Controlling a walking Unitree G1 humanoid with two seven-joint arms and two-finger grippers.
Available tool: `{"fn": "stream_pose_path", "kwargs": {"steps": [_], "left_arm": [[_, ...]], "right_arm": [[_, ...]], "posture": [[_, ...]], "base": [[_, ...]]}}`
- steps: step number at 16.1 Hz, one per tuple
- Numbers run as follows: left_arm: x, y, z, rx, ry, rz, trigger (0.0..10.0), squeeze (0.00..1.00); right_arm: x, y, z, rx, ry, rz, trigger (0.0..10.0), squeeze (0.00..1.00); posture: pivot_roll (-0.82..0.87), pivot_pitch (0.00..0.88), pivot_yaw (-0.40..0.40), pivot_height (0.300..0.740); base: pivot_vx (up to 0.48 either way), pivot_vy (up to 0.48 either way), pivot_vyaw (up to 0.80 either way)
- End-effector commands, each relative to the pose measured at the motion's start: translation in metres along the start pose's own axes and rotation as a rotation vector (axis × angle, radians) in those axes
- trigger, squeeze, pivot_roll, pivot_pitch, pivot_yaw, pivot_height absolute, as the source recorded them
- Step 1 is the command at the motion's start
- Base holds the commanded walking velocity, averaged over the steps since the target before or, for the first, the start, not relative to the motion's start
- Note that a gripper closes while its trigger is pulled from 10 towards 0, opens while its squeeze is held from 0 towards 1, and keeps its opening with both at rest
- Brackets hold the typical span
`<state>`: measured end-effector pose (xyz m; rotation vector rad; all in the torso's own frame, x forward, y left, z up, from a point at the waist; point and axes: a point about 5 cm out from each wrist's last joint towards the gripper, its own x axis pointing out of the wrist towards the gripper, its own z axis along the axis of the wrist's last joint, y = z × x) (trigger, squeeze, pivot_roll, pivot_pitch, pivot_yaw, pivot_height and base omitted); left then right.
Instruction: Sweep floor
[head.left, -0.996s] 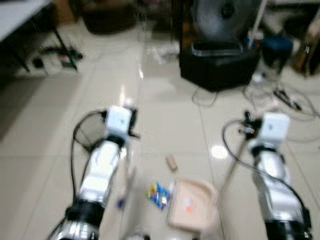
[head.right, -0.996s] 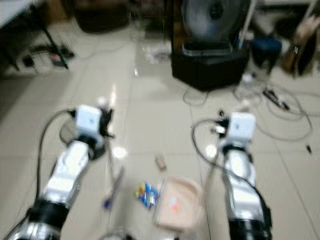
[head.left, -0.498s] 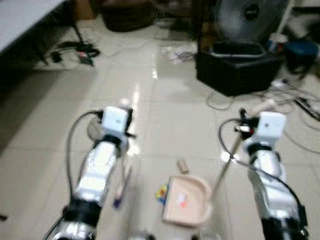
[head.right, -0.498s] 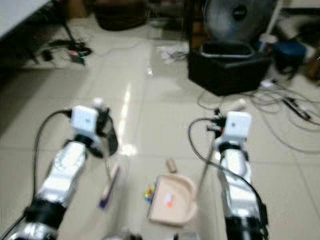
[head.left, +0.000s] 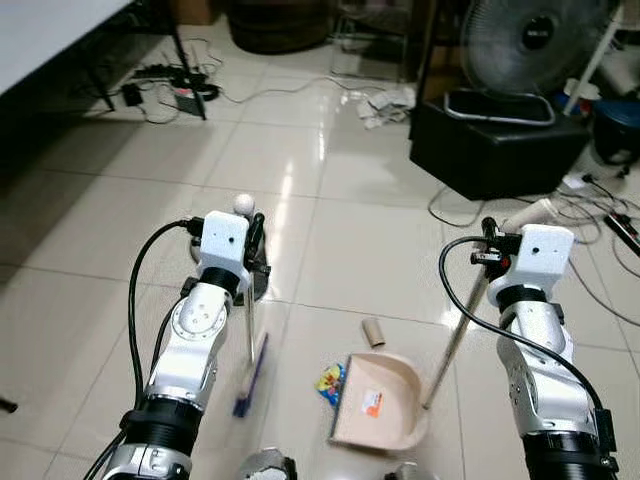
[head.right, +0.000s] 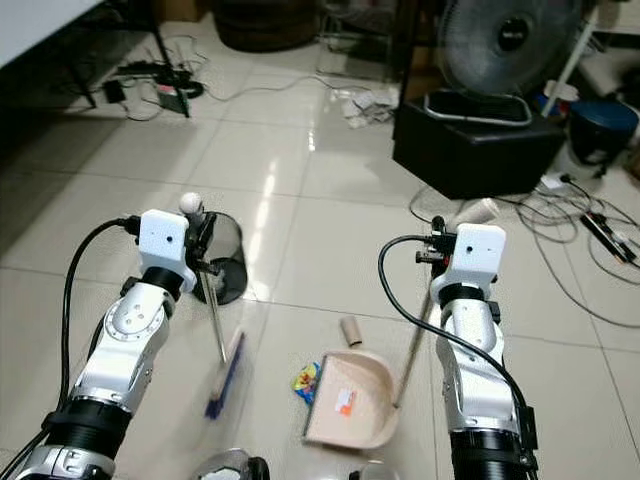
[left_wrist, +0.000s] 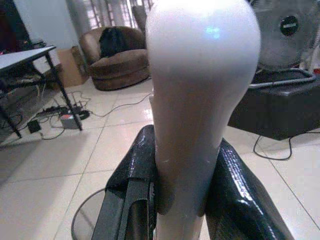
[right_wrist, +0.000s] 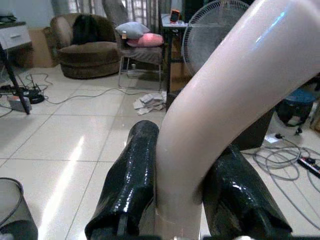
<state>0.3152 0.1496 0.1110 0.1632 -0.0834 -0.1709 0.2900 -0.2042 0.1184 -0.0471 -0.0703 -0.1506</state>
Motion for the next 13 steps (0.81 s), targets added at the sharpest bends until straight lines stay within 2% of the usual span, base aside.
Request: {"fn": "stream_pose_path", "kwargs": {"steps": [1,7,11,13], "left_arm": [[0.001,0.004,0.001,0.005,-0.003,0.014,10.0,0.0],[0.003,0.006,-0.014,-0.017,0.045,0.035,10.0,0.0],[0.012,0.005,-0.015,-0.005,0.041,0.02,10.0,0.0],[0.017,0.002,-0.011,-0.014,0.011,0.012,10.0,0.0]], "right_arm": [[-0.001,-0.005,0.005,-0.002,-0.044,-0.02,10.0,0.0],[0.001,-0.017,-0.011,-0.064,-0.01,-0.019,10.0,0.0],[0.015,-0.03,-0.017,-0.159,-0.02,-0.045,10.0,0.0],[0.023,-0.029,-0.013,-0.186,-0.06,-0.042,10.0,0.0]], "posture": [[0.0,0.096,0.05,0.74],[0.0,0.129,0.053,0.74],[0.02,0.173,0.057,0.74],[0.01,0.185,0.058,0.74]], "base": [[0.0,0.0,0.0],[0.0,0.0,0.0],[0.0,0.0,0.0],[0.0,0.0,0.0]]}}
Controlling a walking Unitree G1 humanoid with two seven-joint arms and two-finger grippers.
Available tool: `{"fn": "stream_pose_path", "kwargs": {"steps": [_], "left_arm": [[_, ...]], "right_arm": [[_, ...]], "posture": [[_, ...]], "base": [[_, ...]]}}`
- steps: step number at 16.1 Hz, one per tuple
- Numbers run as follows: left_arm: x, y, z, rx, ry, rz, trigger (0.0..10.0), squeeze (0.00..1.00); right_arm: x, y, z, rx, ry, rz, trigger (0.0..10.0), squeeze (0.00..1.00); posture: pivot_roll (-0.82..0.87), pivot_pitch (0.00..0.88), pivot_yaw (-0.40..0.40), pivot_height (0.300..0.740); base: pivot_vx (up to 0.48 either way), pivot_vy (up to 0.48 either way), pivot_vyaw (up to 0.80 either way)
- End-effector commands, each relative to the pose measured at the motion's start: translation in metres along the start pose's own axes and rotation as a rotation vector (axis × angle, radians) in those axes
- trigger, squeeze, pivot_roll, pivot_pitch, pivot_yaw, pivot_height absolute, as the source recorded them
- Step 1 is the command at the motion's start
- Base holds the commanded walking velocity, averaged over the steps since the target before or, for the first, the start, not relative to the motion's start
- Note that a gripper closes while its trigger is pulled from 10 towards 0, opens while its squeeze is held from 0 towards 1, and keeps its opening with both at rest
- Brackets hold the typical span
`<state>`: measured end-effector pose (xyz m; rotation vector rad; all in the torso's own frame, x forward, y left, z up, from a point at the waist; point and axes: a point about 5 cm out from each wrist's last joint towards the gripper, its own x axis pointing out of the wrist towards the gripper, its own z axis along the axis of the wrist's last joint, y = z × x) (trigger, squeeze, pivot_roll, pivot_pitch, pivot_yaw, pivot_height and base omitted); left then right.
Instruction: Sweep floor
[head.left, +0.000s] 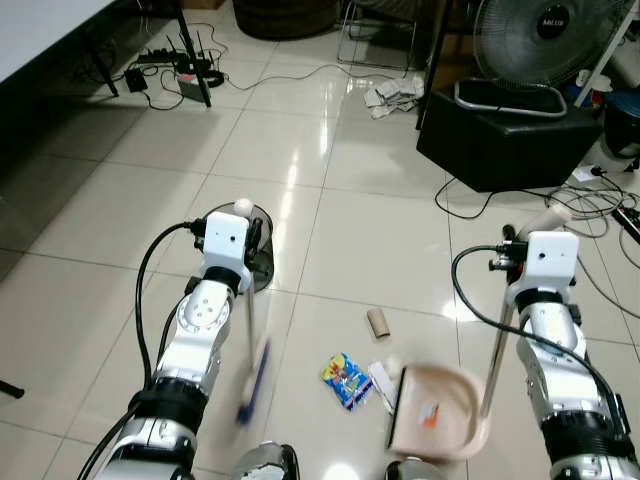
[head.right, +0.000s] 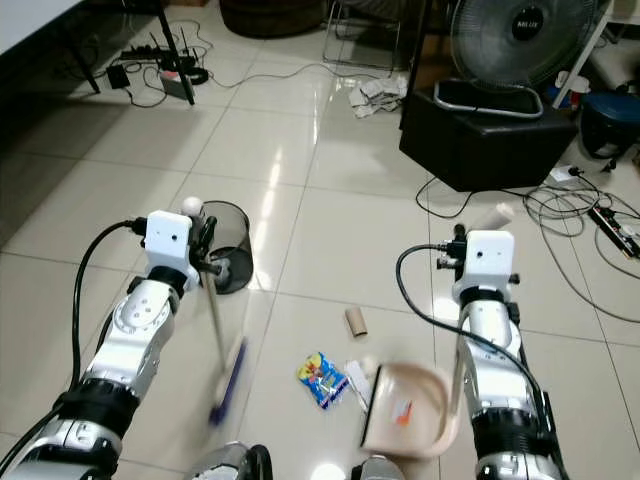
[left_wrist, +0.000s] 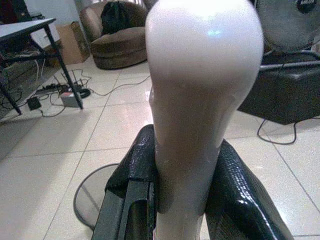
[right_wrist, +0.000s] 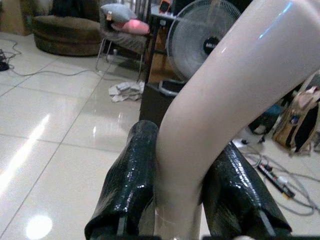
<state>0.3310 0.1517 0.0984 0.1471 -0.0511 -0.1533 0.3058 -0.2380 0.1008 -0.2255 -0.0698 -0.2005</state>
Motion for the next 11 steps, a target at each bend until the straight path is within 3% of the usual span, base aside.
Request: {"fn": "stream_pose_path", "kwargs": {"steps": [1,4,7,11], "left_arm": [[0.003,-0.002,0.004,0.001,-0.026,-0.007,10.0,0.0],[0.005,-0.012,0.003,-0.009,-0.032,-0.032,10.0,0.0],[0.007,-0.022,0.001,-0.023,-0.027,-0.046,10.0,0.0],[0.012,-0.03,0.003,-0.07,-0.034,-0.046,10.0,0.0]], "right_arm": [[0.005,0.002,0.008,-0.015,-0.054,0.007,10.0,0.0],[0.006,0.016,0.006,-0.028,-0.07,0.067,10.0,0.0],[0.006,0.051,0.001,-0.018,-0.074,0.173,10.0,0.0],[0.006,0.08,0.003,-0.011,-0.084,0.25,10.0,0.0]], "posture": [[0.01,0.189,0.058,0.74],[0.01,0.202,0.055,0.74],[0.02,0.222,0.054,0.74],[0.02,0.233,0.046,0.74]], "base": [[0.0,0.0,0.0],[0.0,0.0,0.0],[0.0,0.0,0.0],[0.0,0.0,0.0]]}}
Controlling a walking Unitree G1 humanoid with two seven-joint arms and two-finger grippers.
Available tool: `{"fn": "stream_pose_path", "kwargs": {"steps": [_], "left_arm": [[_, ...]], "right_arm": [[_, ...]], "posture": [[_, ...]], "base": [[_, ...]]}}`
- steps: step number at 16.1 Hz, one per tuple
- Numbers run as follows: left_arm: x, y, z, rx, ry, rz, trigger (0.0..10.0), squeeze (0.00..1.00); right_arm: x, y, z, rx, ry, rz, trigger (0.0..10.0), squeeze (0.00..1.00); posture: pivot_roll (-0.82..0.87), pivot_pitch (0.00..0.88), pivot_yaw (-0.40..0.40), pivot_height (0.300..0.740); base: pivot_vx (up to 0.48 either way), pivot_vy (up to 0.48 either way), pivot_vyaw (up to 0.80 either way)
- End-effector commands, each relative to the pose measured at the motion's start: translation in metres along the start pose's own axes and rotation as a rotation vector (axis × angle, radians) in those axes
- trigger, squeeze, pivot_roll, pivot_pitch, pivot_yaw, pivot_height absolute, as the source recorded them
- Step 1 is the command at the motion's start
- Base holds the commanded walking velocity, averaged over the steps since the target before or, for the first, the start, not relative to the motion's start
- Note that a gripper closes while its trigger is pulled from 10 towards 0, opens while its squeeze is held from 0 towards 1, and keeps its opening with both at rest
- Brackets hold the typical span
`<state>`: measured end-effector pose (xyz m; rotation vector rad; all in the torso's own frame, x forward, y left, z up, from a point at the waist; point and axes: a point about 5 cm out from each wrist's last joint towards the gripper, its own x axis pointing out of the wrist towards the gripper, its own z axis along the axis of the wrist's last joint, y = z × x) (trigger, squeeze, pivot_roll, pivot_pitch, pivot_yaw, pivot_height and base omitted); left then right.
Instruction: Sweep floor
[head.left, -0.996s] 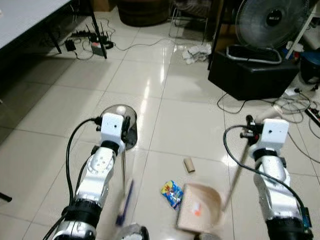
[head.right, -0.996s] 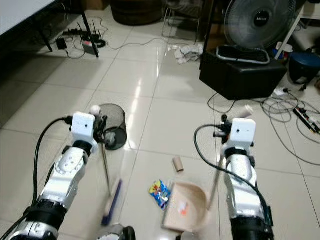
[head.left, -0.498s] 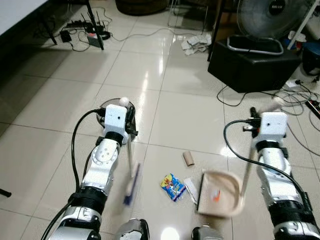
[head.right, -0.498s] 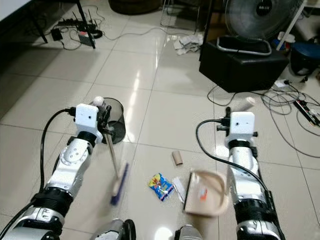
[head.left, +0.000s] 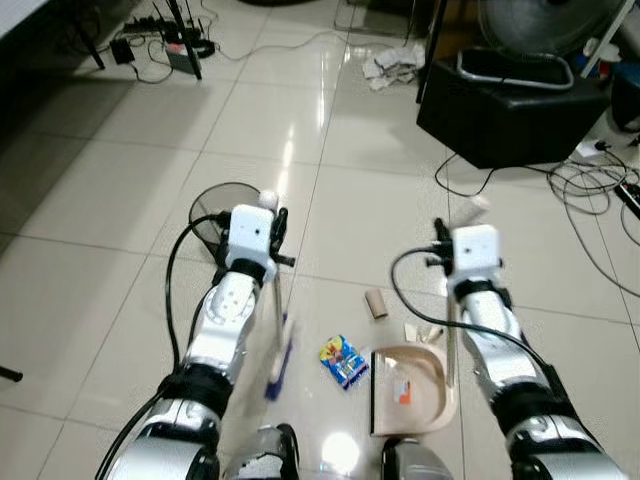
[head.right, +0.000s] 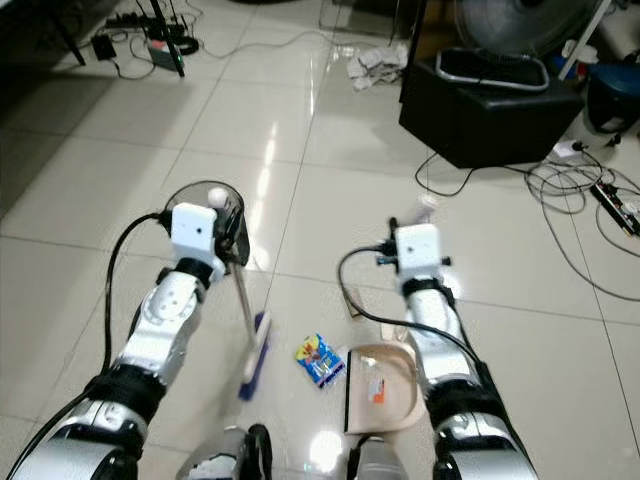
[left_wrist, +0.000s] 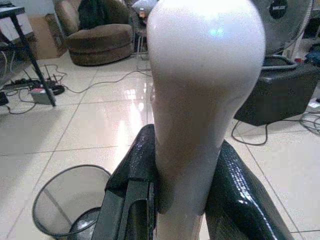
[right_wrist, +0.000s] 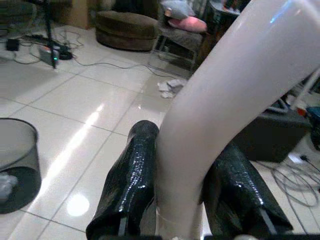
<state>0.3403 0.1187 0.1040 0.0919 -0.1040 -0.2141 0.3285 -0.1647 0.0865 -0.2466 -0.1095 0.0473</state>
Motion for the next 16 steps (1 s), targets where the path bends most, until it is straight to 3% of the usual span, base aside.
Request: {"fn": "stream_pose_path", "kwargs": {"steps": [1,4,7,12,15,16], "left_arm": [[-0.001,-0.003,-0.006,-0.031,0.028,0.007,10.0,0.0],[0.004,-0.019,-0.007,-0.132,0.049,-0.02,10.0,0.0],[0.005,-0.035,-0.003,-0.226,0.031,-0.078,10.0,0.0],[0.008,-0.043,0.009,-0.326,-0.032,-0.131,10.0,0.0],[0.008,-0.046,0.014,-0.305,-0.052,-0.195,10.0,0.0],[0.007,-0.048,0.018,-0.244,-0.081,-0.257,10.0,0.0]], "right_arm": [[0.001,0.008,0.002,-0.011,-0.017,0.029,10.0,0.0],[0.002,0.011,-0.007,-0.006,0.055,-0.011,10.0,0.0],[0.005,0.009,-0.006,0.022,0.06,-0.039,10.0,0.0],[0.009,0.009,-0.003,0.098,0.056,-0.053,10.0,0.0],[0.014,0.008,0.003,0.136,0.03,-0.057,10.0,0.0],[0.016,0.006,0.008,0.149,0.003,-0.058,10.0,0.0]], "posture": [[0.01,0.232,0.045,0.74],[0.01,0.233,0.045,0.74],[0.0,0.227,0.047,0.74],[0.01,0.21,0.043,0.74],[0.0,0.195,0.044,0.74],[0.0,0.185,0.045,0.74]], "base": [[0.0,0.0,0.0],[0.0,0.0,0.0],[0.0,0.0,0.0],[0.0,0.0,0.0],[0.0,0.0,0.0],[0.0,0.0,0.0]]}}
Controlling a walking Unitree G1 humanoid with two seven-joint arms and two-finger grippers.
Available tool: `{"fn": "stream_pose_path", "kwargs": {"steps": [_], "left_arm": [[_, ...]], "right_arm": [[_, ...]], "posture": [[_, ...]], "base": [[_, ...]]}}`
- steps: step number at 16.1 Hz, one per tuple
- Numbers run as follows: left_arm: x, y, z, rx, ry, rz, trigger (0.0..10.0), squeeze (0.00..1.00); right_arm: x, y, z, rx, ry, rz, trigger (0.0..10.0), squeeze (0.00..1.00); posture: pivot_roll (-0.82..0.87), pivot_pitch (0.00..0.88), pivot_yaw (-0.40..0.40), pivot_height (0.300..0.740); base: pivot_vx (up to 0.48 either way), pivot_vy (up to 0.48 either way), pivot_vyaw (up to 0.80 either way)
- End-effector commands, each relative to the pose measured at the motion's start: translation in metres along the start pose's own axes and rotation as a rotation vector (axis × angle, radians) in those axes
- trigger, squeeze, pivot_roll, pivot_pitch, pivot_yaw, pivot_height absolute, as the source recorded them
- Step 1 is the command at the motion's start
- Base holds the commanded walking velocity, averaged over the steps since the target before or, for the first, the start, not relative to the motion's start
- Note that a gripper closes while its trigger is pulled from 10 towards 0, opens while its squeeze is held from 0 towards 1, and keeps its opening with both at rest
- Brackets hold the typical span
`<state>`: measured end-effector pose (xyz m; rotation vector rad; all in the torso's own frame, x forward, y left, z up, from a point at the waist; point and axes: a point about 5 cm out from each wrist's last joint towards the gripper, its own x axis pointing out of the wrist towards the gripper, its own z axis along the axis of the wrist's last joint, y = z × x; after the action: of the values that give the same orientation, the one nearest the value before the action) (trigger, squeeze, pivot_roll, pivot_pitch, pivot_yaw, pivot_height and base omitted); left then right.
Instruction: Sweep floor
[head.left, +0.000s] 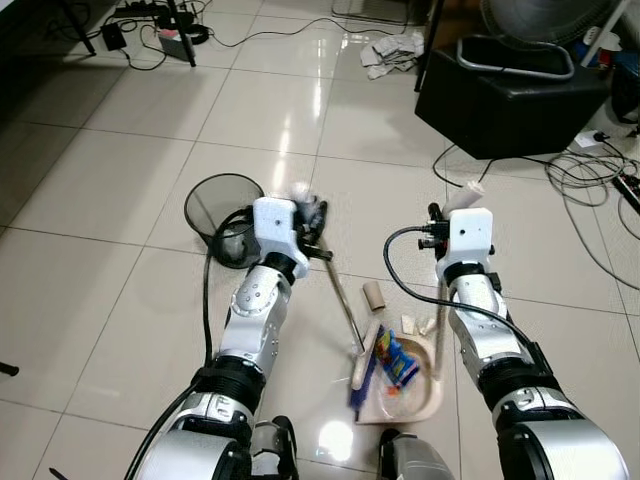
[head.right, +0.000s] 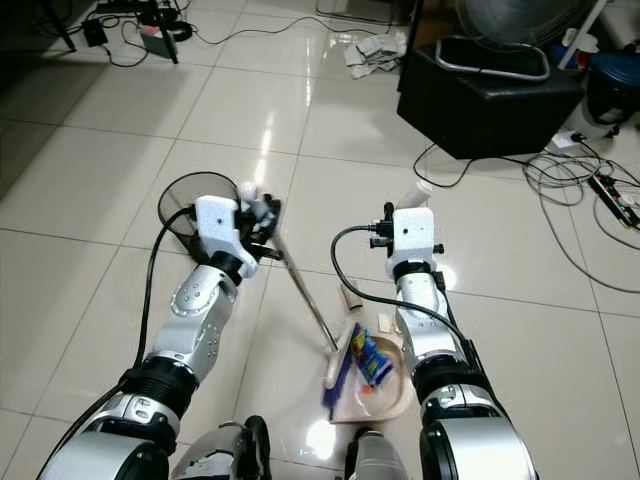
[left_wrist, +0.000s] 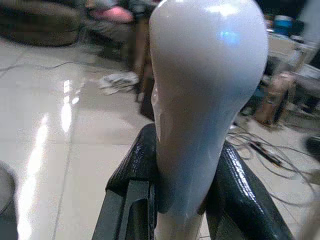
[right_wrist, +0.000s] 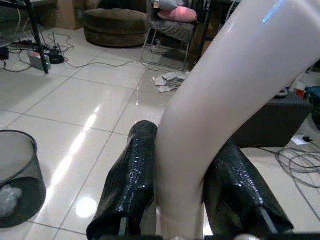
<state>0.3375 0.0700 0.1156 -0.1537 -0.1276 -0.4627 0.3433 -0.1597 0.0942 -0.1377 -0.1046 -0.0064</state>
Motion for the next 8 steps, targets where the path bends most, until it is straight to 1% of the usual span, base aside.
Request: {"fn": "stream_pose_path", "kwargs": {"steps": [1,2,3,4,5,8], "left_arm": [[-0.002,-0.002,0.006,0.04,-0.029,-0.057,10.0,0.0],[-0.002,-0.001,0.009,0.054,-0.035,-0.071,10.0,0.0],[-0.004,0.006,0.019,0.115,-0.059,-0.121,10.0,0.0],[-0.004,0.007,0.02,0.123,-0.061,-0.128,10.0,0.0],[-0.009,0.016,0.03,0.165,-0.075,-0.161,10.0,0.0],[-0.011,0.025,0.04,0.209,-0.088,-0.19,10.0,0.0]], "right_arm": [[0.001,0.001,0.004,0.054,-0.023,-0.004,10.0,0.0],[0.002,0.0,0.005,0.058,-0.031,-0.006,10.0,0.0],[0.004,-0.005,0.011,0.071,-0.064,-0.015,10.0,0.0],[0.005,-0.006,0.012,0.074,-0.067,-0.016,10.0,0.0],[0.007,-0.01,0.017,0.084,-0.093,-0.019,10.0,0.0],[0.01,-0.013,0.023,0.109,-0.119,-0.022,10.0,0.0]], "posture": [[0.0,0.17,0.045,0.74],[0.0,0.168,0.045,0.74],[0.01,0.149,0.049,0.74],[0.01,0.142,0.052,0.74],[0.02,0.129,0.056,0.74],[0.03,0.115,0.056,0.74]], "base": [[0.0,0.0,0.0],[0.0,0.0,0.0],[0.0,0.0,0.0],[0.0,0.0,0.0],[0.0,0.0,0.0],[0.0,0.0,0.0]]}}
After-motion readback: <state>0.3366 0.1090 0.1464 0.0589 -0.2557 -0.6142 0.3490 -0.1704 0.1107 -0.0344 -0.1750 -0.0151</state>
